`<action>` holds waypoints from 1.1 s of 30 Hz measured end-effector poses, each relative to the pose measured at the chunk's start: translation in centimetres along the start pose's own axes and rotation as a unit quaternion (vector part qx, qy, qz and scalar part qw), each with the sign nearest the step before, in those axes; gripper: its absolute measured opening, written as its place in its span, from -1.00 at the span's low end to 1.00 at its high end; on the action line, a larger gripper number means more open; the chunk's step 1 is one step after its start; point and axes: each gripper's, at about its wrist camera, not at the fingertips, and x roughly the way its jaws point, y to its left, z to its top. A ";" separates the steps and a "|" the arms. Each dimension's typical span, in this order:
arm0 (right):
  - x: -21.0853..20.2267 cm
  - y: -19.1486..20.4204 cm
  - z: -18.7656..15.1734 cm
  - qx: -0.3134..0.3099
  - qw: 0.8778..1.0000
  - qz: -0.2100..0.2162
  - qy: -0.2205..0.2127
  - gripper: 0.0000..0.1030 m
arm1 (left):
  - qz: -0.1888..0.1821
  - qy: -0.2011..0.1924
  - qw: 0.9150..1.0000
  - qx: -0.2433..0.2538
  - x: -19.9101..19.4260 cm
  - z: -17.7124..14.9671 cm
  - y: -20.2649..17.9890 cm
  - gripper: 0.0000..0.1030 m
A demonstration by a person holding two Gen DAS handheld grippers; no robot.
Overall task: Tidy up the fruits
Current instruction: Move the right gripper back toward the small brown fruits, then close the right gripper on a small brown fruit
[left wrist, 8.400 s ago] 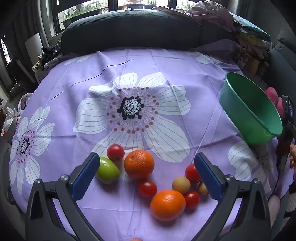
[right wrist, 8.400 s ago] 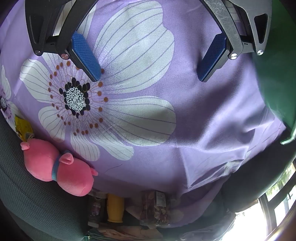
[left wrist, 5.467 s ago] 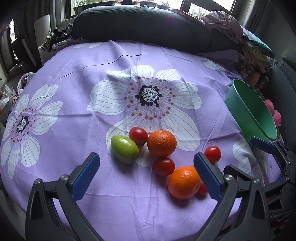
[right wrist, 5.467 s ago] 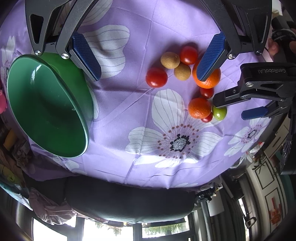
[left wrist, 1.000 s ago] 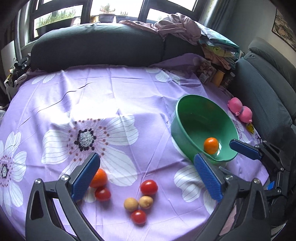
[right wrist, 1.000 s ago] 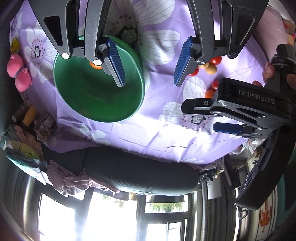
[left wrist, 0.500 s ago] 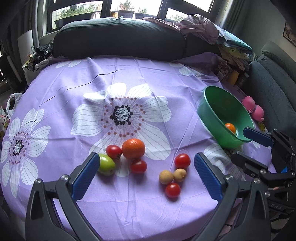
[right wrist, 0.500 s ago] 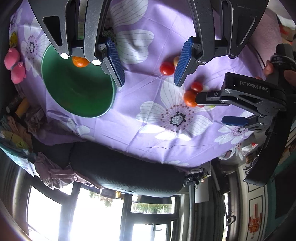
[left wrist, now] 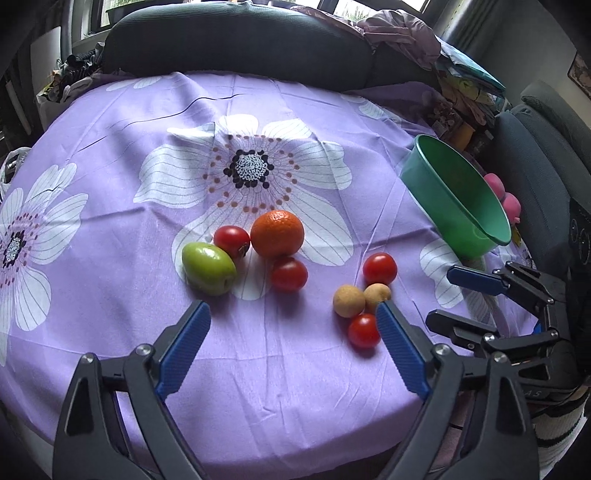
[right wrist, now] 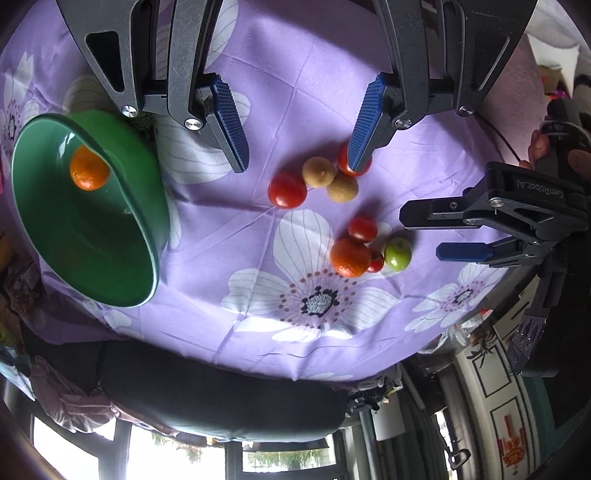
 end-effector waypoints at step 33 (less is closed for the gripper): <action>5.2 -1.9 0.3 0.048 0.997 0.054 0.026 -0.43 | -0.054 0.050 0.996 0.051 5.2 0.9 -1.7 0.28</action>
